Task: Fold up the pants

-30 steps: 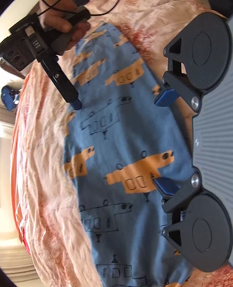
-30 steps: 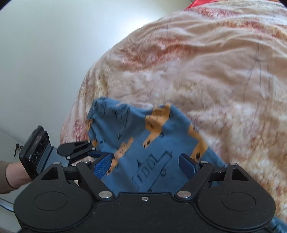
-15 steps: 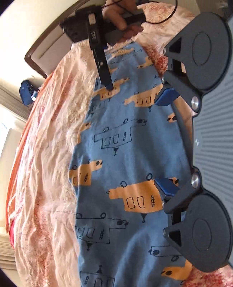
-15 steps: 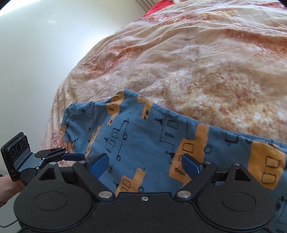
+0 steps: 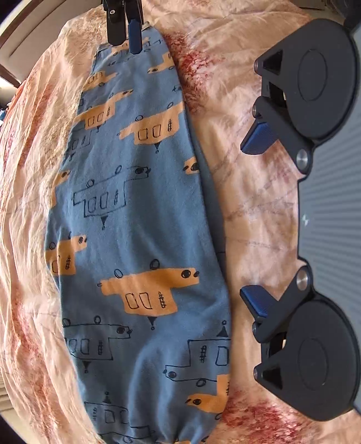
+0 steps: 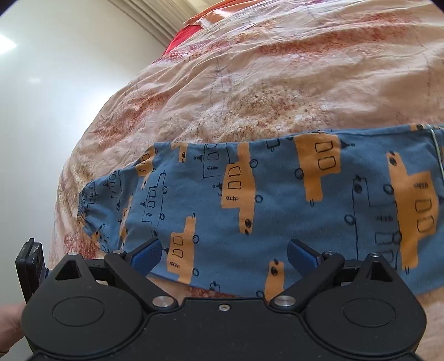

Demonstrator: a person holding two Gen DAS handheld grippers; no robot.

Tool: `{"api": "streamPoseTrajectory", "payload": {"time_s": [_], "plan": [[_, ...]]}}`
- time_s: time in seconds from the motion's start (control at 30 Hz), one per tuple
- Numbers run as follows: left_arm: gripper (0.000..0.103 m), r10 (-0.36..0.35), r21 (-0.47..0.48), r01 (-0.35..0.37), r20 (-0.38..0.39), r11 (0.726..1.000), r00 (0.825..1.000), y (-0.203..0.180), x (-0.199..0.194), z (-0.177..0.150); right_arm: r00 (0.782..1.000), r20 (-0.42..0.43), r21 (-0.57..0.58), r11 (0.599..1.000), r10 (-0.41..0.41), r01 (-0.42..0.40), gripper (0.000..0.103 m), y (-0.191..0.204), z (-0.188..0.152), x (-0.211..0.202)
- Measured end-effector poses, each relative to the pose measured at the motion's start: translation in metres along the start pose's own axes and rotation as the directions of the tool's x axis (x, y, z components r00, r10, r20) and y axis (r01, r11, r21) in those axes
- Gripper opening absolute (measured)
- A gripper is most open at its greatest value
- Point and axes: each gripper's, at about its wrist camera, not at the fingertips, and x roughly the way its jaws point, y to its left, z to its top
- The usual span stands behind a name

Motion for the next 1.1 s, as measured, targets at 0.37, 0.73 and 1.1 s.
{"api": "streamPoseTrajectory", "payload": {"time_s": [0.37, 0.73, 1.1], "plan": [[0.102, -0.009, 0.201, 0.012, -0.015, 0.979, 1.000, -0.035, -0.016, 0.043, 0.983, 0.180, 0.188, 0.982, -0.037, 0.003, 0.101, -0.008, -0.054, -0.060], [0.102, 0.033, 0.323, -0.015, -0.049, 0.946, 0.998, -0.114, 0.016, 0.084, 0.924, 0.362, 0.478, 0.875, -0.122, -0.072, 0.102, -0.112, -0.113, -0.116], [0.100, -0.177, 0.324, 0.186, -0.058, 0.927, 0.983, -0.204, 0.032, 0.190, 0.854, 0.516, 0.451, 0.869, -0.068, -0.203, 0.071, -0.192, -0.098, -0.091]]}}
